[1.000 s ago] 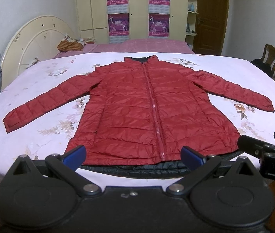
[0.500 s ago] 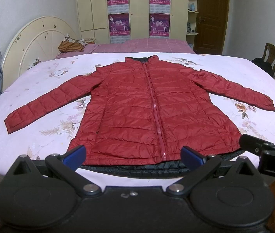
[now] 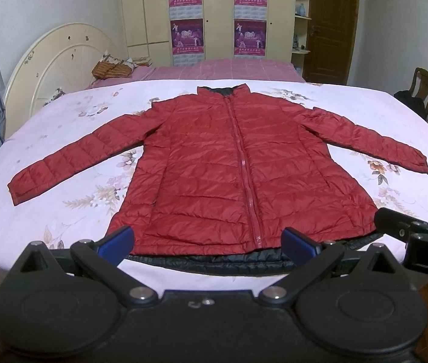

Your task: Fold large clothes

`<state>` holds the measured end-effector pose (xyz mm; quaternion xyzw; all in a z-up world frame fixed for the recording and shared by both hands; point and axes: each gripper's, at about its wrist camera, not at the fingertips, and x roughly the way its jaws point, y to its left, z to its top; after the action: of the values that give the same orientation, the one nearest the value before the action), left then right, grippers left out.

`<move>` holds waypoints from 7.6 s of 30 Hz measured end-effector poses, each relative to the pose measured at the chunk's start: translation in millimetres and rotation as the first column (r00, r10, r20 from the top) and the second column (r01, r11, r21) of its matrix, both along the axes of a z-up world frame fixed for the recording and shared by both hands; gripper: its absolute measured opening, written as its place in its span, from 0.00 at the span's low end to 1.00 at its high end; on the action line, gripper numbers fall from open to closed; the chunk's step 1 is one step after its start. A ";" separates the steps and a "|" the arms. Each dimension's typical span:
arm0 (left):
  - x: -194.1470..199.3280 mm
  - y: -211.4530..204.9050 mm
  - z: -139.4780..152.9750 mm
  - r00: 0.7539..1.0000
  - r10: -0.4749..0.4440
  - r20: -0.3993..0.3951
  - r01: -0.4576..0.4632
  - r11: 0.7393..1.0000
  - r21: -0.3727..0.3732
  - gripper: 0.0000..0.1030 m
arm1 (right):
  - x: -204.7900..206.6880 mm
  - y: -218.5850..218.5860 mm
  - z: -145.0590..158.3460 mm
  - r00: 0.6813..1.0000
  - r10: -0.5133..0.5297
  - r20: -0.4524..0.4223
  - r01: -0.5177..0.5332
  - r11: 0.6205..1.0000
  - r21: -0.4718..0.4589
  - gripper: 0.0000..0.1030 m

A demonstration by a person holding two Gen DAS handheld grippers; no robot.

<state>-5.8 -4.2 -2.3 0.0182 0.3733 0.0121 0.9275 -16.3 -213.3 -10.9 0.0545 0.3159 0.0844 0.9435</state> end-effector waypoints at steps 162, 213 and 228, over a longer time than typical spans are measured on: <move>364.3 109.0 -98.5 0.989 0.100 -0.105 -0.110 0.990 -0.093 0.90 | 410.6 31.0 -67.3 0.996 0.075 -0.057 -0.063 0.979 0.193 0.14; 416.5 113.5 -142.4 0.989 0.093 -0.118 -0.117 0.971 -0.211 0.57 | 434.1 -26.9 -125.4 0.983 -0.124 -0.136 0.109 0.987 -0.115 0.44; 436.6 87.0 -153.8 0.997 0.045 -0.069 -0.053 0.991 -0.122 0.64 | 512.2 -41.6 -141.8 0.976 -0.177 -0.128 0.155 0.974 -0.168 0.44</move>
<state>430.9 82.8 -156.2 -0.0481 0.4040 0.0111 0.9134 495.8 -254.9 -152.7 0.0123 0.3821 -0.0241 0.9237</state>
